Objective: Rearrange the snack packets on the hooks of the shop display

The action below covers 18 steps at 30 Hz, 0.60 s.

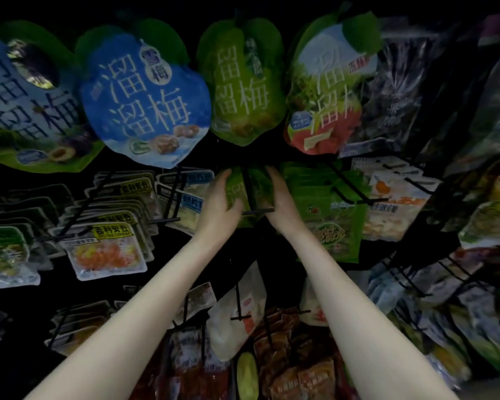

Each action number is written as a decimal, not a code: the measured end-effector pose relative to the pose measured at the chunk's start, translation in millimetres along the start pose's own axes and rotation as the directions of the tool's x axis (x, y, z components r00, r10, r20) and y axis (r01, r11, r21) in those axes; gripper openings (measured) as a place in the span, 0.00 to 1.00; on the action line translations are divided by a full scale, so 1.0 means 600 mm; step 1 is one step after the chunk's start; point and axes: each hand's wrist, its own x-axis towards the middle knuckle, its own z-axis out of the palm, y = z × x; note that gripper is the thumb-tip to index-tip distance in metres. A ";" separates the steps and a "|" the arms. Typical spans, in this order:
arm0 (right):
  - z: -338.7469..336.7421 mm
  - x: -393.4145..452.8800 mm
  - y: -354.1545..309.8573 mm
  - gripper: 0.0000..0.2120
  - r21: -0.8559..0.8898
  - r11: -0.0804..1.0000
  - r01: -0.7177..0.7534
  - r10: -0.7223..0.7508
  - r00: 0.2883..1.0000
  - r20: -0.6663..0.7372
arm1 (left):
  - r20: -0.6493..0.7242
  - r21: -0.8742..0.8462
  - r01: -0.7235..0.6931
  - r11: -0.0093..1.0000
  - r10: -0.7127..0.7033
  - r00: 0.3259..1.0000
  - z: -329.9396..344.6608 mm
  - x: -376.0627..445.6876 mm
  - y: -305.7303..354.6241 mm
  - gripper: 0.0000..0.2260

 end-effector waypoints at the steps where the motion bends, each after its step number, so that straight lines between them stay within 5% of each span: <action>1: 0.007 0.019 0.000 0.30 -0.018 1.000 0.009 -0.009 1.000 -0.009 | 0.021 0.043 -0.028 0.999 0.027 0.999 0.003 0.006 -0.007 0.26; 5: 0.031 0.071 0.013 0.24 -0.160 0.983 -0.088 0.087 0.996 -0.013 | 0.078 0.113 -0.047 0.993 0.038 0.996 0.011 0.033 -0.016 0.29; 9: 0.019 0.041 0.001 0.12 -0.079 0.986 -0.150 0.144 0.987 -0.076 | 0.065 0.068 -0.064 0.996 0.059 0.996 0.005 0.011 -0.018 0.31; 18: -0.055 -0.119 -0.063 0.10 0.023 0.996 -0.089 0.089 0.996 0.024 | 0.127 -0.013 -0.185 0.983 0.185 0.975 -0.018 -0.079 -0.044 0.31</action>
